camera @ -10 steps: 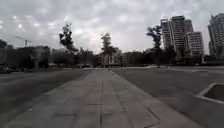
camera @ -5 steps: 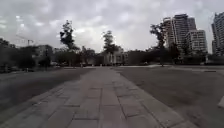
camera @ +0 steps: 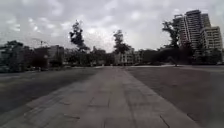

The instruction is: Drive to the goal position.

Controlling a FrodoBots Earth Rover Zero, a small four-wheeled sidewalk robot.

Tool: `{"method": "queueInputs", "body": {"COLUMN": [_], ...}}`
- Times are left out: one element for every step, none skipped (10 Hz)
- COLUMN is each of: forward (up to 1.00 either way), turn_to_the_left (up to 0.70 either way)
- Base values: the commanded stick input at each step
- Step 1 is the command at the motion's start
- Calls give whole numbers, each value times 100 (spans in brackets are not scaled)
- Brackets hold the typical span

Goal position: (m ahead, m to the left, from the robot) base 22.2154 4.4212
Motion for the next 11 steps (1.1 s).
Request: {"method": "queueInputs", "body": {"forward": [100,100,100,100,100,100,100,100,100,100,100], "turn_to_the_left": [40,40,40,40,40,23,0,0,0,0,0]}}
